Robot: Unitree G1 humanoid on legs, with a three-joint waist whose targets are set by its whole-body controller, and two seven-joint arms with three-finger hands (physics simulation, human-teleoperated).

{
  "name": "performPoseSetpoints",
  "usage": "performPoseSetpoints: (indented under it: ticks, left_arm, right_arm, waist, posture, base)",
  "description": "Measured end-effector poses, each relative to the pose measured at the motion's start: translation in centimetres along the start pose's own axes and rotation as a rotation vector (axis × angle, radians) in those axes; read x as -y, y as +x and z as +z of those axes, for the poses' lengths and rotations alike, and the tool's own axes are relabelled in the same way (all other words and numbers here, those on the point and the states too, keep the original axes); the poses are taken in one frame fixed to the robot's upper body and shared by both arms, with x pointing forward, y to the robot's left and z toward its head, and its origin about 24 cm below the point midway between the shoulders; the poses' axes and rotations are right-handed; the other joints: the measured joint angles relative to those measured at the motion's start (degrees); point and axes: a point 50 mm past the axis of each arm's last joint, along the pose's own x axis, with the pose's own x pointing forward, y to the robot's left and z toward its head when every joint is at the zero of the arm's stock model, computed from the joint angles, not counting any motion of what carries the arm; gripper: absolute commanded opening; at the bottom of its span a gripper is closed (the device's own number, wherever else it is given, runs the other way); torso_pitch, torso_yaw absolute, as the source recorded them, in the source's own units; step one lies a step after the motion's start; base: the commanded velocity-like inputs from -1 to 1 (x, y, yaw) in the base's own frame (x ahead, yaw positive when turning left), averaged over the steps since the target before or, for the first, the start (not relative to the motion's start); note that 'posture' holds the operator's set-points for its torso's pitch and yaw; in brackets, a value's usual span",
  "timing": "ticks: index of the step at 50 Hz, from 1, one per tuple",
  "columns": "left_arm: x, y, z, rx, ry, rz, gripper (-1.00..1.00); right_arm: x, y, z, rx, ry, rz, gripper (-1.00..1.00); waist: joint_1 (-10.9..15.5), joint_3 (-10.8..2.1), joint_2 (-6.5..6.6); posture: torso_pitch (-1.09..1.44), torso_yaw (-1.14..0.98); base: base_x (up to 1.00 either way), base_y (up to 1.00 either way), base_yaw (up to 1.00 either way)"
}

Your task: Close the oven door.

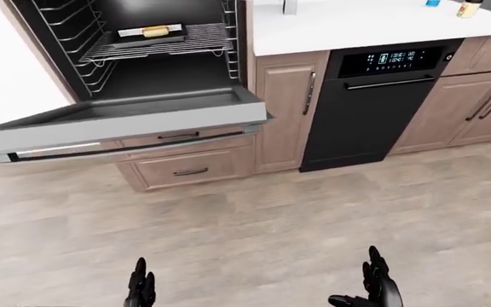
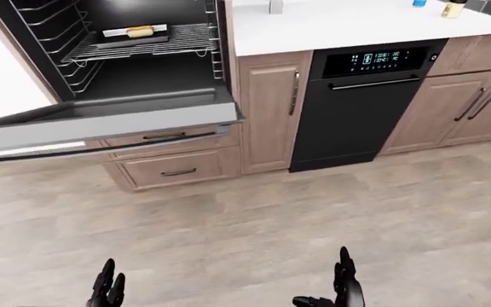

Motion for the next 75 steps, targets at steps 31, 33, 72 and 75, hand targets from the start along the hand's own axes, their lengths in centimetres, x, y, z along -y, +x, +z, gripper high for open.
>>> performPoseSetpoints:
  ticks: [31, 33, 72, 75]
  left_arm:
    - [-0.1, 0.1, 0.1, 0.003, -0.01, -0.002, 1.0]
    - [-0.6, 0.1, 0.2, 0.001, -0.004, 0.01, 1.0]
    - [-0.2, 0.0, -0.1, -0.009, -0.007, 0.009, 1.0]
    - [-0.3, -0.1, -0.1, -0.009, -0.006, 0.011, 1.0]
  right_arm:
    - [-0.1, 0.0, 0.0, 0.003, 0.001, 0.002, 1.0]
    - [-0.9, 0.1, -0.2, -0.005, 0.012, 0.018, 1.0]
    - [-0.4, 0.0, -0.1, -0.008, 0.007, 0.011, 1.0]
    - [-0.5, 0.1, -0.1, -0.004, 0.007, 0.016, 1.0]
  waist:
    - [0.1, -0.31, 1.81]
    - [0.9, -0.29, 1.05]
    - [0.5, 0.2, -4.37]
    - [0.6, 0.13, -6.58]
  posture:
    - [0.0, 0.0]
    - [0.0, 0.0]
    - [0.0, 0.0]
    - [0.0, 0.0]
  base:
    - [0.0, 0.29, 0.0]
    - [0.0, 0.32, 0.0]
    - [0.0, 0.33, 0.0]
    - [0.0, 0.34, 0.0]
